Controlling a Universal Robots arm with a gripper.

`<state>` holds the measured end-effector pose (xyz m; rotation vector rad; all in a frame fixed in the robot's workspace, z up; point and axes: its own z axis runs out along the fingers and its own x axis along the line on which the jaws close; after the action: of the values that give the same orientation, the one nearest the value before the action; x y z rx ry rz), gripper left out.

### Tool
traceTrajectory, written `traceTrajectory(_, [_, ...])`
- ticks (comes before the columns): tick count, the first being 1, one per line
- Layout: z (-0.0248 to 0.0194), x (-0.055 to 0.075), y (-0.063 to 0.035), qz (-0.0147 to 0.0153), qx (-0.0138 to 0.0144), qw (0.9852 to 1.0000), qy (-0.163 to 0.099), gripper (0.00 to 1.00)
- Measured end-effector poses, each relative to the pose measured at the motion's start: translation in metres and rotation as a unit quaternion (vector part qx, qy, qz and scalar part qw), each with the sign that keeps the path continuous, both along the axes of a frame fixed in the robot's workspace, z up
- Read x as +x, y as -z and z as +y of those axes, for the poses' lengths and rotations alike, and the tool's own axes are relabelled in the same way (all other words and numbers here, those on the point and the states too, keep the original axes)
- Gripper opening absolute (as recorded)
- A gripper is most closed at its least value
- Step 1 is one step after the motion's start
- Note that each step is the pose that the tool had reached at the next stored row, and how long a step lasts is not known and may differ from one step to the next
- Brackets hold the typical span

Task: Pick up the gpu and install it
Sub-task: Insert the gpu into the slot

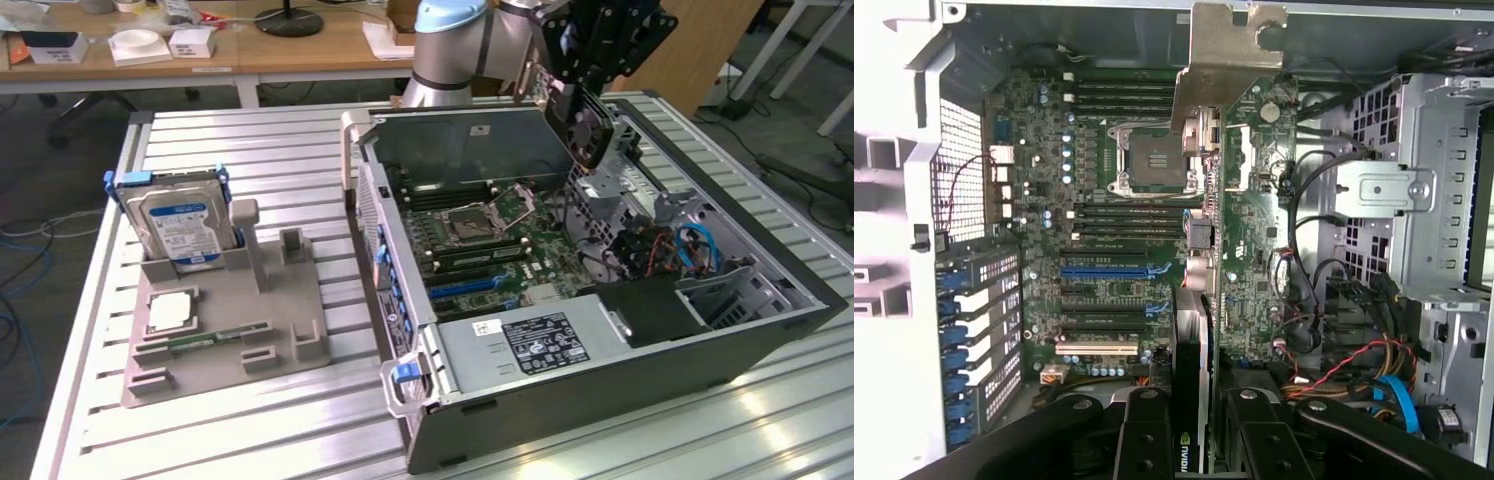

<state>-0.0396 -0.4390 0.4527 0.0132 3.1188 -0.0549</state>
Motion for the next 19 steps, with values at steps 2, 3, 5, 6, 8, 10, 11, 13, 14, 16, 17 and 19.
traceTrajectory(2, [0.0,0.0,0.0,0.0,0.0,1.0,-0.005,0.27])
traceTrajectory(3, [0.0,0.0,0.0,0.0,0.0,1.0,-0.007,0.27])
traceTrajectory(5, [-0.0001,0.0,0.0,0.0,0.0,0.9999,-0.014,0.27])
traceTrajectory(6, [-0.0001,0.0,0.0,0.0,0.0,0.9998,-0.018,0.27])
traceTrajectory(8, [-0.0001,-0.0001,0.0,0.0,0.0,0.9997,-0.024,0.27])
traceTrajectory(10, [-0.0001,-0.0001,0.0,0.0,0.0,0.9995,-0.031,0.27])
traceTrajectory(11, [-0.0001,-0.0001,0.0,0.0,0.0,0.9994,-0.036,0.27])
traceTrajectory(13, [-0.0001,-0.0001,0.0,0.0,0.0,0.999,-0.045,0.27])
traceTrajectory(14, [-0.0001,-0.0002,0.0,0.0,0.0,0.9988,-0.049,0.27])
traceTrajectory(16, [-0.0001,-0.0001,0.0,0.0,-0.0001,0.9983,-0.058,0.27])
traceTrajectory(17, [-0.0001,-0.0001,0.0001,0.0,-0.0001,0.9981,-0.062,0.27])
traceTrajectory(19, [-0.0001,-0.0002,0.0001,0.0,-0.0001,0.9975,-0.07,0.27])
